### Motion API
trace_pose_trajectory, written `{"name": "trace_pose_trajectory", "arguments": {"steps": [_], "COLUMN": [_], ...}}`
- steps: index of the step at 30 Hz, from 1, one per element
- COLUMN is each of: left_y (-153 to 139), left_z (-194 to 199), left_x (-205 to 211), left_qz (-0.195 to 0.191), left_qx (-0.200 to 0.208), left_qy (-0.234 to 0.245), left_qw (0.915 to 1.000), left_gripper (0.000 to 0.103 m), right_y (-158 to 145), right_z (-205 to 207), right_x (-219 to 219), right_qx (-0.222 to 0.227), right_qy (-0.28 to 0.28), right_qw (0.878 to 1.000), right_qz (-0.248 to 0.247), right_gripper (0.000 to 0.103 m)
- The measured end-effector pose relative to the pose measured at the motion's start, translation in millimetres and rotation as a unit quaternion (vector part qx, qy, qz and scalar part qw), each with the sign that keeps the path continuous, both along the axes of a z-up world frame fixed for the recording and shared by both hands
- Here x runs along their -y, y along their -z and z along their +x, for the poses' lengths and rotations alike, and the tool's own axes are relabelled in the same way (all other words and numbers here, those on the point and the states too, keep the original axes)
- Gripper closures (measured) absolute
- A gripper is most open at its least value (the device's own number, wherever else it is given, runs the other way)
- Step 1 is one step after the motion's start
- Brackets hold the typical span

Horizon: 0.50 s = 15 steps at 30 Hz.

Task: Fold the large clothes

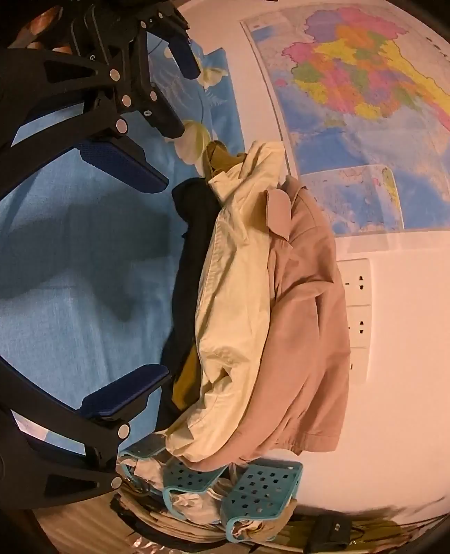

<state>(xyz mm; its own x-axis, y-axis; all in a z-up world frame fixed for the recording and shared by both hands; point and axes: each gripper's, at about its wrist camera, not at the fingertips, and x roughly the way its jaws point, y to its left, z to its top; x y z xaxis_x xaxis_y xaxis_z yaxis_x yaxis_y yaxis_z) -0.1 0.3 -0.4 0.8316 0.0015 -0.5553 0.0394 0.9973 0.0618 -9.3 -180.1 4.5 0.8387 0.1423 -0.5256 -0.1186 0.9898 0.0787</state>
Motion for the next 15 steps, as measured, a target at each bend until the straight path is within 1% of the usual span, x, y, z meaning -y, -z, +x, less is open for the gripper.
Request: {"name": "trace_pose_trajectory", "arguments": {"steps": [3,5,7,8,10,15], "left_y": [-1,-3,-4,-5,-7,-8], "left_z": [-2,-6,-2,-3,-2,-1], "left_x": [2,11,4,5,-1,-2], "left_qz": [-0.005,0.002,-0.016,-0.017,-0.025,-0.028], "left_qx": [0.003,0.007,0.002,0.002,0.002,0.003], "left_qy": [-0.004,-0.003,0.0,0.0,-0.001,-0.001], "left_qw": [1.0,1.0,0.9999,0.9998,0.9997,0.9996], "left_gripper": [0.006,0.006,0.006,0.006,0.006,0.006], "right_y": [-1,-1,-1,-5,-4,-9], "right_z": [0,0,1,-6,-8,-6], "right_x": [0,-1,-3,-3,-8,-2], "right_qx": [-0.005,-0.005,-0.006,0.006,0.011,0.019], "right_qy": [0.001,0.001,0.0,0.002,0.004,0.004], "right_qw": [1.0,1.0,1.0,1.0,1.0,1.0], "right_qz": [-0.003,-0.007,-0.005,-0.011,-0.013,-0.018], "right_gripper": [0.005,0.005,0.005,0.005,0.005,0.005]}}
